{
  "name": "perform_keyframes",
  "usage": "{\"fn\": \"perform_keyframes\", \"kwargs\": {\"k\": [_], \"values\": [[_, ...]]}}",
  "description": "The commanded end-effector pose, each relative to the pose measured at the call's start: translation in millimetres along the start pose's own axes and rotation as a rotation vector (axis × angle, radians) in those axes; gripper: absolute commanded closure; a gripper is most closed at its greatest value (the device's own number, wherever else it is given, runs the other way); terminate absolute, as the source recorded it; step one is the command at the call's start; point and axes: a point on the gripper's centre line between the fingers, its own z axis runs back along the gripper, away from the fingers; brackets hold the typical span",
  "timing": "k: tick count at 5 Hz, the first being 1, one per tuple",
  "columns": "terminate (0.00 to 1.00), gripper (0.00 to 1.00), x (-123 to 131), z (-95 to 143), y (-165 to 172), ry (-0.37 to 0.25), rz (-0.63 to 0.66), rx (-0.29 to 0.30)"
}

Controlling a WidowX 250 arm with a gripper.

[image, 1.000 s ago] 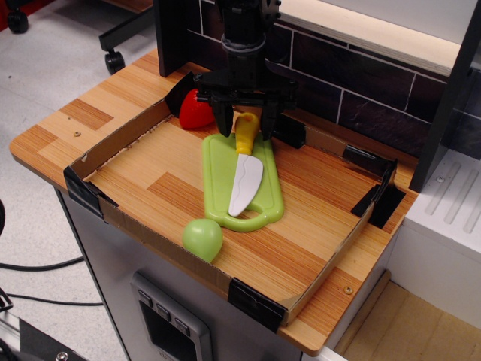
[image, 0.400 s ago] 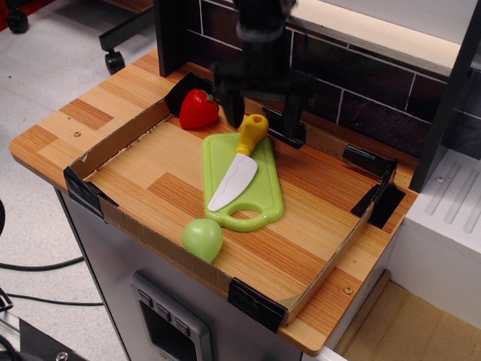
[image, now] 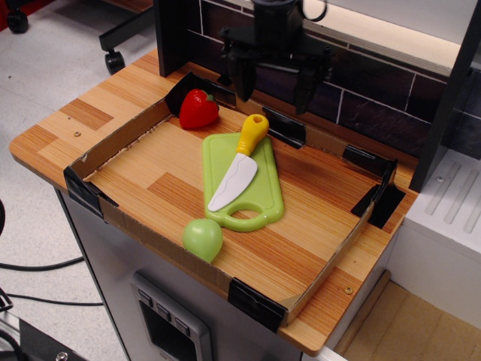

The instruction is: Put knife on cutting board

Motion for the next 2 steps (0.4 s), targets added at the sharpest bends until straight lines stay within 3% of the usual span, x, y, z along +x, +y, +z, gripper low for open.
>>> {"fn": "perform_keyframes", "kwargs": {"k": [1, 2], "values": [[0.00, 0.00, -1.8, 29.5, -6.8, -0.032, -0.092, 0.015], [1.00, 0.00, -1.8, 29.5, -6.8, -0.032, -0.092, 0.015]]}}
